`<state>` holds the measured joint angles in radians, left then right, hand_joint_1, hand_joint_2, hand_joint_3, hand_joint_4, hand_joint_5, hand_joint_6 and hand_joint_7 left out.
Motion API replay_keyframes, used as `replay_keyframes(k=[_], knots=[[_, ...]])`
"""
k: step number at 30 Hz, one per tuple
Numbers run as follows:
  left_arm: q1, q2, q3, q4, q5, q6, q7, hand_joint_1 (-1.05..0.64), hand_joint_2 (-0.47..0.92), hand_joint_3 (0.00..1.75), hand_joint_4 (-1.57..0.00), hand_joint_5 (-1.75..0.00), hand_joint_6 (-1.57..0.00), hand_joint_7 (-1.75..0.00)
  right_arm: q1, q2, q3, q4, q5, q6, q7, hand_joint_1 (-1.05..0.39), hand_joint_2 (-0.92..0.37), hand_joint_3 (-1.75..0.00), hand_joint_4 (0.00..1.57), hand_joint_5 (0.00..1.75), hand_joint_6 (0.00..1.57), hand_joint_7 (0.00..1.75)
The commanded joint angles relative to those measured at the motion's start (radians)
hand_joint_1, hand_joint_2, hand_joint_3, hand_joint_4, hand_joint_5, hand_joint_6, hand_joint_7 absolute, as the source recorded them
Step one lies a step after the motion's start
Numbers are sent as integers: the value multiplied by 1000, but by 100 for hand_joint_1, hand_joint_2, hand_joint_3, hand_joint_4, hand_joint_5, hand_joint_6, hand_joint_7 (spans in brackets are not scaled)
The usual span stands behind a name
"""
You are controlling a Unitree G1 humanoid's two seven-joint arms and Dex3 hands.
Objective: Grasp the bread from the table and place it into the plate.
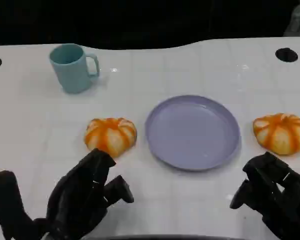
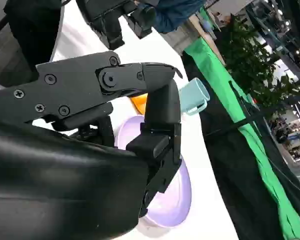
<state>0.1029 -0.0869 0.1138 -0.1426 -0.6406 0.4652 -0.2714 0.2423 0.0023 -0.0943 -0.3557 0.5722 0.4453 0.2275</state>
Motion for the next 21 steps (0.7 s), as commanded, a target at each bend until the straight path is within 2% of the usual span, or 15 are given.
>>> replay_keyframes(k=[1,21], knots=[[4,11,2,-16,4,-2,5,-59,92,35,-85,-175,-62,-175,6,-8,-7,-15,10,9,-8,-50,-92,-20,63,173,58,143],[2,13,6,-7,0,-13,-12,-58,92,37,-84,-175,-62,-175,4,-6,-5,-11,7,5,-7,-52,-92,-18,63,173,58,144]])
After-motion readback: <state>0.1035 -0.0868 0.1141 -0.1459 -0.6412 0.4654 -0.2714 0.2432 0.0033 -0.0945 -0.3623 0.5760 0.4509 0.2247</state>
